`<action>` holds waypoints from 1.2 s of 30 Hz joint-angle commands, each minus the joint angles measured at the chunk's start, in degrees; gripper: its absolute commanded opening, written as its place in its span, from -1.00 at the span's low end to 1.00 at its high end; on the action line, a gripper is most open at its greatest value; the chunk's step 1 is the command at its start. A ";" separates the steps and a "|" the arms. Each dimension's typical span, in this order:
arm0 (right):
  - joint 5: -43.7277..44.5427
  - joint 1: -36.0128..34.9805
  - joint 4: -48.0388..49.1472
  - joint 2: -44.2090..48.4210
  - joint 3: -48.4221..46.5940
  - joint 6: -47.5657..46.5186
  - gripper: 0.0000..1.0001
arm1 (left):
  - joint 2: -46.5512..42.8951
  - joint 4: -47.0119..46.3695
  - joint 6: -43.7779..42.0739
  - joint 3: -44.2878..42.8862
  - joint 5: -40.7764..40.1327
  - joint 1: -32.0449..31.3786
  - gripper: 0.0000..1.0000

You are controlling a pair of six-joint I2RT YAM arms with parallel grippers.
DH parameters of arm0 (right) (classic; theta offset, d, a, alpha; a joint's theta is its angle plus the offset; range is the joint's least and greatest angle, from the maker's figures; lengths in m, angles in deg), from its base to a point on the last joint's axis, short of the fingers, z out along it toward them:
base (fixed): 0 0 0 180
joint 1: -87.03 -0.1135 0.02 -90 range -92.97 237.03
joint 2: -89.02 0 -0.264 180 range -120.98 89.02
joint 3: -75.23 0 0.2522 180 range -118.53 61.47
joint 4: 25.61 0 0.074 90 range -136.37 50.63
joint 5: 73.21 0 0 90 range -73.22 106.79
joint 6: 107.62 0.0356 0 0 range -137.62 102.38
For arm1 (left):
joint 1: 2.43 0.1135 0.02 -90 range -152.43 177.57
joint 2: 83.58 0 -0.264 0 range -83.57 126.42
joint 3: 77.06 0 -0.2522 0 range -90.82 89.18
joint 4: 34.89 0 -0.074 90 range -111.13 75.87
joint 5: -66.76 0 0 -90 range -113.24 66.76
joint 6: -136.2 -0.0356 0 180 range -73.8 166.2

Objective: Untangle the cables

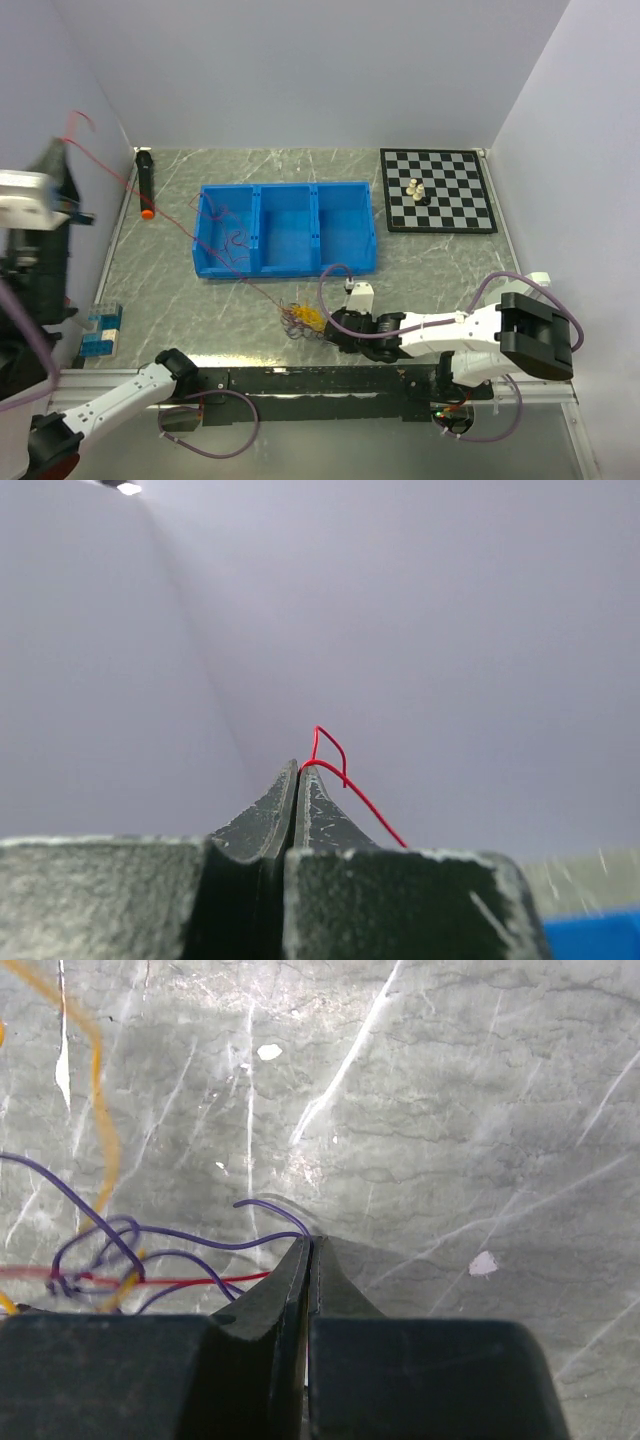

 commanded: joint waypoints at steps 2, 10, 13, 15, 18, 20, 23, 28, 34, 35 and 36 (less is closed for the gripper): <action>-1.17 -0.41 -4.00 -3.16 0.53 0.96 -1.00 | 4.66 -12.79 -5.55 -10.76 -6.54 -0.12 -0.98; -0.73 -0.67 -3.47 2.02 1.84 0.08 -0.98 | 3.61 -6.82 -0.99 -8.58 -3.47 -0.12 -0.98; -0.73 -1.02 -0.93 6.23 2.72 -2.81 -0.29 | 4.40 1.67 3.57 -10.41 0.38 -0.12 -0.98; -0.73 -1.11 1.09 9.57 3.07 -5.18 0.06 | 4.66 9.05 7.00 -10.25 4.60 -0.03 -0.98; -0.12 -1.11 2.42 14.32 2.03 -8.96 0.32 | 3.00 16.11 11.40 -4.91 10.49 -0.03 -0.98; 0.15 -1.11 2.51 15.82 0.71 -11.42 0.44 | 1.07 17.70 12.11 -0.07 13.31 -0.03 -0.98; -1.17 -1.02 4.78 16.97 -0.53 -15.73 0.53 | -0.87 18.49 12.55 5.12 15.16 0.05 -0.98; -5.47 -1.02 12.42 13.64 -3.77 -23.55 0.56 | -1.93 18.76 12.90 7.95 16.48 -0.03 -0.98; -12.67 0.47 21.21 2.84 -12.82 -33.75 0.50 | -3.42 19.81 13.08 9.01 16.14 0.05 -0.98; -14.16 0.65 22.71 1.25 -14.23 -35.33 0.48 | -3.42 20.33 12.99 8.66 16.05 -0.03 -0.98; -15.66 1.00 23.94 -0.50 -15.46 -36.56 0.47 | -3.51 20.86 12.99 8.22 15.87 0.05 -0.98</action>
